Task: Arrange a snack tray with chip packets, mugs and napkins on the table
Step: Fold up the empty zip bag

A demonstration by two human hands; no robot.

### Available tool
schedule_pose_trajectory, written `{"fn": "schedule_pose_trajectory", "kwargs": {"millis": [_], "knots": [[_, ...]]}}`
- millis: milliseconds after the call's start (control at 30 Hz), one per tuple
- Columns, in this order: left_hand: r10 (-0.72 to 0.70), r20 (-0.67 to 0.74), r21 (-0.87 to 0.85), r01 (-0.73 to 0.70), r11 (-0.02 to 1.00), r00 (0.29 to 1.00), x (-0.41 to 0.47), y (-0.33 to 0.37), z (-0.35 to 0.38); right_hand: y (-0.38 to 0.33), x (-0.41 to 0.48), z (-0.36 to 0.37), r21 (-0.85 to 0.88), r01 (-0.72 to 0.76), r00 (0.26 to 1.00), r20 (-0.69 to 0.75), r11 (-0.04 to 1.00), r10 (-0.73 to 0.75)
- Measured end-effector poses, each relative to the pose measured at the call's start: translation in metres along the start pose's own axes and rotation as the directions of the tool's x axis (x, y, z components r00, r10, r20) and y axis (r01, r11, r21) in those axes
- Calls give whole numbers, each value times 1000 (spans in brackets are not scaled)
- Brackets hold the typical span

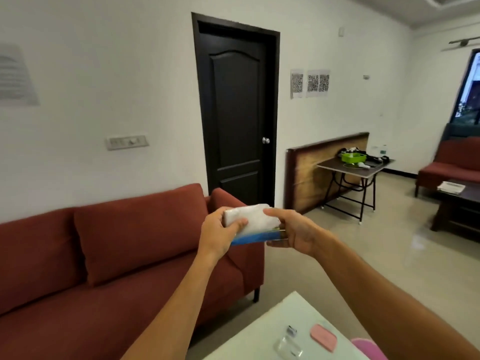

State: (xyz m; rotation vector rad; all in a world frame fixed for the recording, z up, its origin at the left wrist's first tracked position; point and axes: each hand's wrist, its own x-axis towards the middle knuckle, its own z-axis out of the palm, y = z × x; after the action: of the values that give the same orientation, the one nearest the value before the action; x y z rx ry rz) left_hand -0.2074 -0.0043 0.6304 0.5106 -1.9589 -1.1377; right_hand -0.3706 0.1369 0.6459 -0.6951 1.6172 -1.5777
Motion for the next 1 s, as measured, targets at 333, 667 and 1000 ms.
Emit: {"fn": "schedule_pose_trajectory", "kwargs": {"millis": [333,667,1000], "knots": [[-223,135,-59,233,971,965,38,-53,186,53,69,-157,16,-67,959,-274,998,69],[-742,217,-66,768,637,635,33,-201,485,229,153,-404,123,-442,840,-292,888,458],[-925,360,53,987,152,123,-72,-359,698,488,147,-544,291,-700,466,-506,652,726]]}}
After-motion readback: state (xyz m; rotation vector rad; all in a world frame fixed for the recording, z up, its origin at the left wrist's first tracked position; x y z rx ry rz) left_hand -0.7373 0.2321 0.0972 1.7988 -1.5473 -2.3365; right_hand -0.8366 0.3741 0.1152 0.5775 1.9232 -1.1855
